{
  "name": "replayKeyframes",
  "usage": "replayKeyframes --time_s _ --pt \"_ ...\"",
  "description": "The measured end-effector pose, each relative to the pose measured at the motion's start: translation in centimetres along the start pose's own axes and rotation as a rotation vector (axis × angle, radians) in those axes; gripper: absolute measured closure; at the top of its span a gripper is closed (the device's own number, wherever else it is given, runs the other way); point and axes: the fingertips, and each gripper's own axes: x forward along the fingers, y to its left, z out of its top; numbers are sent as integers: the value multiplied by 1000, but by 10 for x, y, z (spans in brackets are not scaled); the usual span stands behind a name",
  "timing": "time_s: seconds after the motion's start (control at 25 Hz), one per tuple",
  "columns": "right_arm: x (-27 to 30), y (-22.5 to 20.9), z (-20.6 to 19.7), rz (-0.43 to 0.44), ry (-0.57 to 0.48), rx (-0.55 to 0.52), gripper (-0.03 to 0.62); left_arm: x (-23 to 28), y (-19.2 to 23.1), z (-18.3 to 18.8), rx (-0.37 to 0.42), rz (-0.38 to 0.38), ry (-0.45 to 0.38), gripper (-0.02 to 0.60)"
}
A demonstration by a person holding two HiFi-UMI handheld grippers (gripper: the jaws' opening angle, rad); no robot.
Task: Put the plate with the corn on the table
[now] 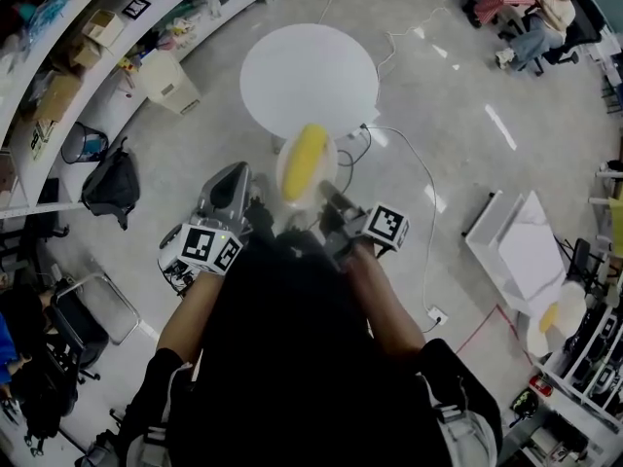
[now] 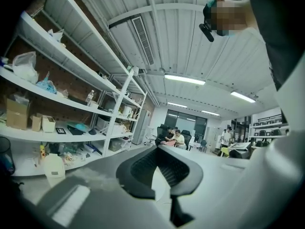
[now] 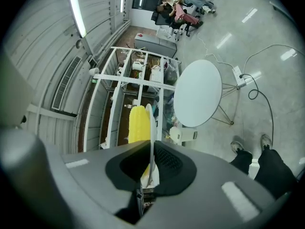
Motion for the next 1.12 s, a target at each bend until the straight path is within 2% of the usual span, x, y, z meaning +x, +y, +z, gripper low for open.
replayKeyframes --time_s 0.32,0.6,0.72,1.12 --pt "35 5 3 21 15 1 560 11 31 5 1 16 -11 577" --pt "73 24 30 43 -1 -22 560 50 64 13 -16 -4 -8 577" --pt "88 23 39 -9 -10 -18 561 66 84 18 -21 -12 -4 577" --pt "161 41 67 -5 -31 -27 562 118 148 39 -32 -44 4 577"
